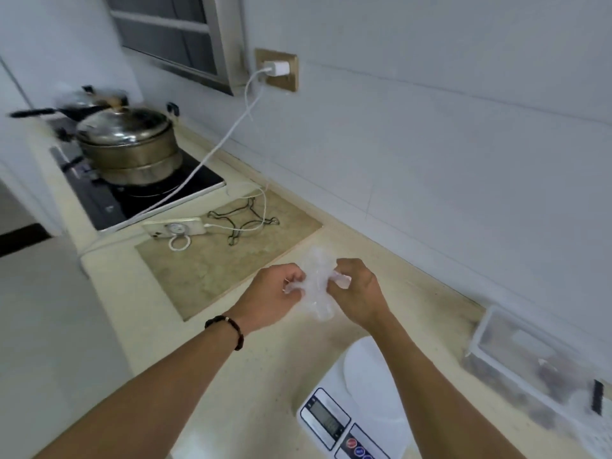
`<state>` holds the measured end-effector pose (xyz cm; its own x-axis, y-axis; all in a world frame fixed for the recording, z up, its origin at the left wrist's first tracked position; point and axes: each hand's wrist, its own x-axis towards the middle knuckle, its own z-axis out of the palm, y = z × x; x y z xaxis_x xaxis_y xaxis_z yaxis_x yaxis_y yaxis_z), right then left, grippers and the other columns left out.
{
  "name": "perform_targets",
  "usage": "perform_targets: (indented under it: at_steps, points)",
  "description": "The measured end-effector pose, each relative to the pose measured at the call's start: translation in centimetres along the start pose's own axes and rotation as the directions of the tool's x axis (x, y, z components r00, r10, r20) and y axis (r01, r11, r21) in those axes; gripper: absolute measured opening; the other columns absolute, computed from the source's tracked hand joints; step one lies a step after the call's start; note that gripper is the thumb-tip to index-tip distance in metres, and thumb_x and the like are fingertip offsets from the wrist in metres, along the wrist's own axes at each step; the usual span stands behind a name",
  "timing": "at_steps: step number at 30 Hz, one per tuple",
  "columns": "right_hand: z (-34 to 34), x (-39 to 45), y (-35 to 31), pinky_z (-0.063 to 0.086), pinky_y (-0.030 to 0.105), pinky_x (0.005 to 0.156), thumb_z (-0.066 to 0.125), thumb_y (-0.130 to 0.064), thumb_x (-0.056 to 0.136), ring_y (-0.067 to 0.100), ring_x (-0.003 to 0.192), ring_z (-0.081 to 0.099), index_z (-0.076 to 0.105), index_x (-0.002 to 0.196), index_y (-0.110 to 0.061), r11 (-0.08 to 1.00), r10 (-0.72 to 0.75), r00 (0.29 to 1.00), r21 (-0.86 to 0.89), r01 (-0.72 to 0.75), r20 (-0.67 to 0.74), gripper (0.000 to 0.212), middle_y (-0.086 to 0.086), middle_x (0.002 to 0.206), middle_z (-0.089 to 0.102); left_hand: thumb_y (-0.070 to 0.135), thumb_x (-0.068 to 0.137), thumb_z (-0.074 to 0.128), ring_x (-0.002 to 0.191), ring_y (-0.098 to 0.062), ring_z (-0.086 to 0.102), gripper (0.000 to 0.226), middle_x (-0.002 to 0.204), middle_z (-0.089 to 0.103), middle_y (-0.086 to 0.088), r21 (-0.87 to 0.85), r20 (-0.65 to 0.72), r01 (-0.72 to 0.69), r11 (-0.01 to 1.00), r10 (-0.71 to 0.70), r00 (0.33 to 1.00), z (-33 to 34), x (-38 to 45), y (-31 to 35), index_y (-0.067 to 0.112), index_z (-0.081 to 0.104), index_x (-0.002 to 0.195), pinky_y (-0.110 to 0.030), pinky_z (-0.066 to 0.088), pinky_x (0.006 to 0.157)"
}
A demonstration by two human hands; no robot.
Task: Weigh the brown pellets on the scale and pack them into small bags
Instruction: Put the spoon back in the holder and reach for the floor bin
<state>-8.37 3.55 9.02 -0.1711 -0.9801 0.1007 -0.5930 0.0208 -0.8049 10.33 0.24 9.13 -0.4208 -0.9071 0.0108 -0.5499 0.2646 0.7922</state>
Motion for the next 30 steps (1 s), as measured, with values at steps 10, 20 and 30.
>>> perform_targets:
  at_steps: [10,20,30]
  points:
    - [8.5,-6.4,-14.0,0.042,0.021,0.059,0.063,0.001,0.082,0.010,0.061,0.053,0.063,0.070,-0.018,0.962,-0.095,0.933,0.273,-0.003,0.348,0.022,-0.004,0.067,0.061,0.009,0.094,0.054,0.074,-0.011,0.061,0.014,0.079,0.065,0.006,0.132,-0.425,0.251,0.959,-0.174,0.888,-12.1,-19.0,-3.2,0.018,0.064,0.089,-0.014,0.042,0.063]
    - [27.5,-20.0,-27.9,0.046,0.020,0.045,0.063,-0.009,0.091,0.008,0.043,0.050,0.061,0.079,-0.009,0.885,-0.097,0.662,0.369,-0.284,0.743,0.012,0.005,0.058,0.055,0.014,0.091,0.060,0.058,-0.007,0.062,0.010,0.068,0.065,0.001,-0.319,-0.712,0.486,0.814,-0.544,0.444,-21.9,-47.1,-12.5,0.021,0.065,0.088,-0.025,0.053,0.059]
    - [46.3,-39.8,-40.0,0.047,0.027,0.055,0.061,-0.011,0.091,0.019,0.055,0.052,0.061,0.074,-0.008,0.958,-0.144,0.431,0.235,-0.165,0.891,0.017,0.005,0.059,0.056,0.012,0.088,0.067,0.048,-0.008,0.053,0.009,0.057,0.058,0.002,-0.581,-0.757,0.416,0.699,-0.652,0.038,-25.9,-74.1,-20.1,0.008,0.063,0.081,-0.024,0.048,0.050]
